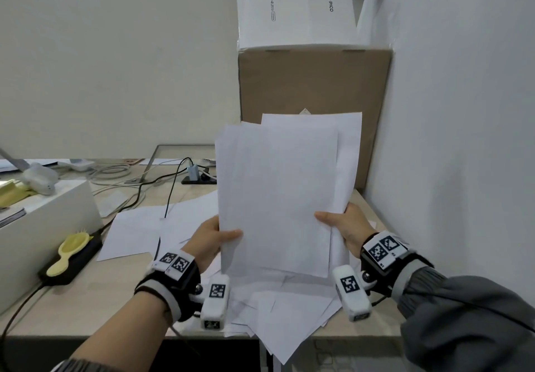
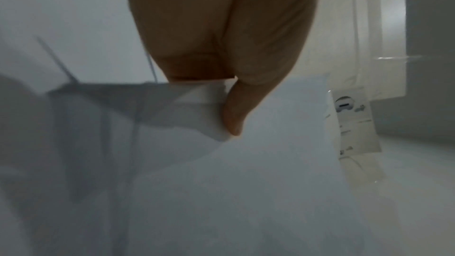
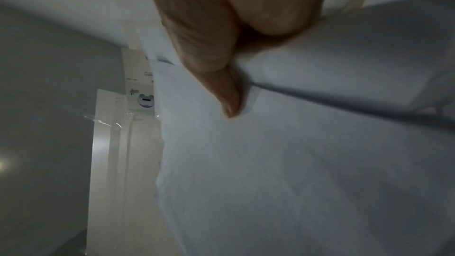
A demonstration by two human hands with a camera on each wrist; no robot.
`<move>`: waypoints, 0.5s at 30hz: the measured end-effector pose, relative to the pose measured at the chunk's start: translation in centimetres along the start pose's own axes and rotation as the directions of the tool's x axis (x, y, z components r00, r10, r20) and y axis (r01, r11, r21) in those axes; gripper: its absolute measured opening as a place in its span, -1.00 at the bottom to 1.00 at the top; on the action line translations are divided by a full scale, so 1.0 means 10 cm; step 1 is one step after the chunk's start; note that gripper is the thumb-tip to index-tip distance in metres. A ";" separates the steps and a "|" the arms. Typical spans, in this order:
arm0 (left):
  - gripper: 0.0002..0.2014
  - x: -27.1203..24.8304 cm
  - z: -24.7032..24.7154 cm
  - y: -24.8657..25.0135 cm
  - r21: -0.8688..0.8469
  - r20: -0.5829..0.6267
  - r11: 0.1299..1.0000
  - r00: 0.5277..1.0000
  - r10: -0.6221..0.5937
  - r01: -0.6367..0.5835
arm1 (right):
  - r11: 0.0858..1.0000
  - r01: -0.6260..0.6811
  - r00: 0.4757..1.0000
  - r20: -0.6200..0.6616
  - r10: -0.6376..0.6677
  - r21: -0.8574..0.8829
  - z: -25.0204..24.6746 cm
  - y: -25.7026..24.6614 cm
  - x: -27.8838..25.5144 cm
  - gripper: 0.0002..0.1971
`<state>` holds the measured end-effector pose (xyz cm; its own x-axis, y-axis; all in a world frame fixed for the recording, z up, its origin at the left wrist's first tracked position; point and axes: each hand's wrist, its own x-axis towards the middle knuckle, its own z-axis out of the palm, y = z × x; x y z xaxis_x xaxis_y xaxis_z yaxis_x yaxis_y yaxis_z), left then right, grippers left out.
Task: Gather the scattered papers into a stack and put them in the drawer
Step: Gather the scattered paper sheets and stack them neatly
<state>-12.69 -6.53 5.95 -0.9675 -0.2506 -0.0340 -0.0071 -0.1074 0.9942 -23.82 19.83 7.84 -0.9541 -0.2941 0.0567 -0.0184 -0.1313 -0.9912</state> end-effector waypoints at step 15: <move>-0.59 0.22 0.20 0.32 -0.040 -0.142 0.981 0.973 0.182 -0.190 | 0.987 0.152 0.985 -0.091 -0.147 0.056 0.18 0.08 -0.08 0.02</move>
<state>-15.38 -5.52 9.27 -0.9067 -0.4000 0.1339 0.1870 -0.0966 0.9776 -22.58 18.28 7.18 -0.9642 -0.1846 0.1905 -0.1467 -0.2275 -0.9627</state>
